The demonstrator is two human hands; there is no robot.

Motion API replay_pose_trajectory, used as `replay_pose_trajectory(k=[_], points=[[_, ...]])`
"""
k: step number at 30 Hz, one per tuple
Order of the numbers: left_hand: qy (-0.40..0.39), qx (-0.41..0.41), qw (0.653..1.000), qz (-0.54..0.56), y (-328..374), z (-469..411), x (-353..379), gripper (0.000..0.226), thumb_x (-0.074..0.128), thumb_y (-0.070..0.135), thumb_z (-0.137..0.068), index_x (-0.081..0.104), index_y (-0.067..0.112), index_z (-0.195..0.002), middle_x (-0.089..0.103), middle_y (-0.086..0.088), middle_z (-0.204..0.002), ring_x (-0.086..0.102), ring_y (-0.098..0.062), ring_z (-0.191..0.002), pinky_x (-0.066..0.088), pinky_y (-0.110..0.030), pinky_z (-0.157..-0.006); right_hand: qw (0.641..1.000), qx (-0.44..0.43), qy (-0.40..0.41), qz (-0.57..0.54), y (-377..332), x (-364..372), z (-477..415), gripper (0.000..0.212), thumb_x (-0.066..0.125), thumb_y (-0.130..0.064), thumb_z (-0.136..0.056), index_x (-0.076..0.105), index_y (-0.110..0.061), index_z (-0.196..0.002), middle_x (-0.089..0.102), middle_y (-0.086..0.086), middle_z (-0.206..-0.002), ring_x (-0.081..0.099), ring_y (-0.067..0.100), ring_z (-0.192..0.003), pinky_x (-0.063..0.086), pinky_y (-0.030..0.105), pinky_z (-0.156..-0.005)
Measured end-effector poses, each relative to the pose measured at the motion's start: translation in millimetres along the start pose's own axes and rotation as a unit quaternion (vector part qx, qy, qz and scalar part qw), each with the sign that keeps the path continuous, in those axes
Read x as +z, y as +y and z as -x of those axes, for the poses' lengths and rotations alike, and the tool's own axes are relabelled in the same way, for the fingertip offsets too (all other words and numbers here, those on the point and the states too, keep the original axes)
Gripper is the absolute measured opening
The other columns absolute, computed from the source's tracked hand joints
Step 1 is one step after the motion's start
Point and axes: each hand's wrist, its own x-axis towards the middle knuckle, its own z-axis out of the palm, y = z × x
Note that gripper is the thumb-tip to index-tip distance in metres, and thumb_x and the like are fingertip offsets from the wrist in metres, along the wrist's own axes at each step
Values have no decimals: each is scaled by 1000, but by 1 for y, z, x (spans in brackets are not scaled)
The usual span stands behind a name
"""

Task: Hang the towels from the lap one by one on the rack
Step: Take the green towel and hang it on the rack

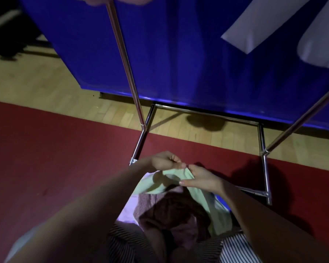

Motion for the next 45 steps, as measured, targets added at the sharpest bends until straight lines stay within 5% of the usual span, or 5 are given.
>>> replay_pose_trajectory(k=[4,19,27,38,45], points=[[-11,-10,999,-41,33,36,-11,26,56,33,-92,66,10,-87,59,6,-65,56,-4,-60,47,-14,-50,989,-71,71,-113,-22,-8,29,10,64,-16,-86,64,-6,-84,55,3,-74,51,3,-62,36,17,-56],[84,-129,887,-435,16,114,-38,38,64,37,-84,64,9,-110,64,-3,-112,57,-19,-107,38,-34,-98,787,-47,450,-419,-21,-30,83,23,60,-24,-90,60,-7,-75,55,0,-62,50,22,-75,38,30,-68],[90,112,989,-26,60,114,-6,26,57,27,-89,67,3,-89,70,-4,-87,66,-14,-83,53,-23,-80,973,-17,221,-69,-43,-2,94,40,67,-34,-83,54,-10,-113,55,4,-111,54,17,-102,39,23,-82],[-54,12,998,-41,83,103,33,48,43,55,-91,58,19,-63,47,10,-53,36,-5,-48,28,-19,-53,990,-128,36,-43,-61,11,94,38,67,-29,-84,55,-11,-114,64,1,-107,60,12,-100,48,22,-89],[-61,11,998,32,78,99,36,38,20,32,-102,30,21,-137,48,9,-114,48,-2,-102,42,-7,-77,974,-146,169,-24,-64,8,89,22,71,-8,-79,60,-7,-99,59,-2,-83,55,11,-78,40,7,-56]])
